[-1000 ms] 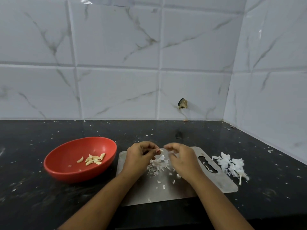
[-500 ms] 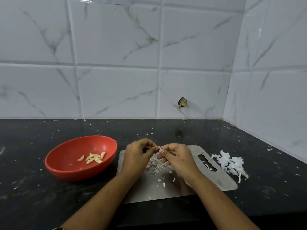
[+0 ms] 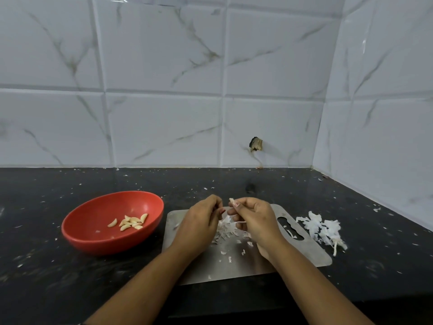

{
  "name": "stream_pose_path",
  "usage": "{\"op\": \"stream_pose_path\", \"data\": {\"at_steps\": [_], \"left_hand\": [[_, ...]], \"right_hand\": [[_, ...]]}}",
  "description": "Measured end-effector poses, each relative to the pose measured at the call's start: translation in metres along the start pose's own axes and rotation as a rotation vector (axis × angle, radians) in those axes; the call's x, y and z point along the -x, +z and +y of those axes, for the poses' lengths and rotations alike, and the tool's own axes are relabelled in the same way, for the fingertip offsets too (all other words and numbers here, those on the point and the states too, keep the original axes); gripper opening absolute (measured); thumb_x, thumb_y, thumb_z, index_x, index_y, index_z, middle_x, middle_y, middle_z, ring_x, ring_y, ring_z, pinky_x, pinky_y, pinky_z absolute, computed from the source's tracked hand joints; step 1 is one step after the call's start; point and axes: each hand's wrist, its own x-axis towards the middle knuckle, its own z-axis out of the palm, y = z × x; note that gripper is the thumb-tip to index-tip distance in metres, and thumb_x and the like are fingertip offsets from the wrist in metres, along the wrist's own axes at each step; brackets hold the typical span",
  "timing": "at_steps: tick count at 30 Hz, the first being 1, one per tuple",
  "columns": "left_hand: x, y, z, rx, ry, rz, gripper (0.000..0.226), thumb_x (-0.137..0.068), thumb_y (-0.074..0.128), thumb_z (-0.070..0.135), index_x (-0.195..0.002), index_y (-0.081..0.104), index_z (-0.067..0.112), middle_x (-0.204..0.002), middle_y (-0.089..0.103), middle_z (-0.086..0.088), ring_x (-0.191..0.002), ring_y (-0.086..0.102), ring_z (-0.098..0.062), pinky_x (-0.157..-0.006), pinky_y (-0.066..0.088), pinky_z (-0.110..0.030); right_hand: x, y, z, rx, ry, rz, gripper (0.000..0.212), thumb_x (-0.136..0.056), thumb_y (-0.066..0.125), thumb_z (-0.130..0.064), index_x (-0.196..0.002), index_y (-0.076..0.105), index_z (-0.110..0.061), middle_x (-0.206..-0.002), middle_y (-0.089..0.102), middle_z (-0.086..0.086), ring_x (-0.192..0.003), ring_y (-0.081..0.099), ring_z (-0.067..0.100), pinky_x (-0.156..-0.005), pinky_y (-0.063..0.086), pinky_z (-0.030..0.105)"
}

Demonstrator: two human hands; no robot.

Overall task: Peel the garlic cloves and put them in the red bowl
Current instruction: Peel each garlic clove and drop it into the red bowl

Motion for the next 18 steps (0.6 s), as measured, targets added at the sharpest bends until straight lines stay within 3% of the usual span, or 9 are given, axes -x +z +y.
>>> {"op": "stream_pose_path", "data": {"at_steps": [4, 9, 14, 18], "left_hand": [[0.0, -0.0017, -0.0012, 0.092, -0.058, 0.036, 0.016, -0.088, 0.066, 0.01, -0.082, 0.059, 0.024, -0.072, 0.063, 0.012, -0.068, 0.06, -0.006, -0.062, 0.049, -0.023], [0.0006, -0.0079, 0.0032, 0.165, -0.017, 0.139, 0.012, -0.082, 0.071, 0.003, -0.09, 0.07, 0.012, -0.079, 0.067, 0.015, -0.072, 0.06, 0.009, -0.062, 0.042, -0.006], [-0.0012, -0.0082, 0.0013, 0.234, -0.025, 0.22, 0.011, -0.079, 0.075, 0.008, -0.079, 0.07, 0.017, -0.072, 0.066, 0.016, -0.068, 0.062, -0.002, -0.06, 0.043, -0.008], [-0.001, -0.0087, 0.0018, 0.229, -0.032, 0.206, 0.011, -0.08, 0.074, 0.007, -0.077, 0.069, 0.016, -0.068, 0.063, 0.019, -0.065, 0.059, 0.0, -0.058, 0.04, -0.008]], "right_hand": [[-0.0003, -0.001, 0.0009, -0.044, 0.039, -0.036, 0.014, -0.095, 0.06, -0.014, -0.094, 0.073, -0.009, -0.075, 0.068, 0.001, -0.062, 0.056, 0.006, -0.056, 0.049, 0.019], [0.0015, -0.0006, 0.0007, -0.027, 0.004, -0.092, 0.013, -0.094, 0.061, -0.009, -0.091, 0.074, -0.009, -0.071, 0.065, 0.001, -0.058, 0.054, 0.005, -0.055, 0.048, 0.018], [0.0029, -0.0012, 0.0003, -0.016, -0.028, -0.098, 0.011, -0.092, 0.063, -0.007, -0.09, 0.074, -0.01, -0.072, 0.067, 0.004, -0.057, 0.056, 0.004, -0.055, 0.049, 0.017], [0.0026, -0.0016, 0.0017, 0.063, -0.087, -0.092, 0.009, -0.09, 0.066, -0.01, -0.09, 0.074, -0.012, -0.073, 0.069, 0.003, -0.06, 0.06, 0.005, -0.057, 0.05, 0.017]]}}
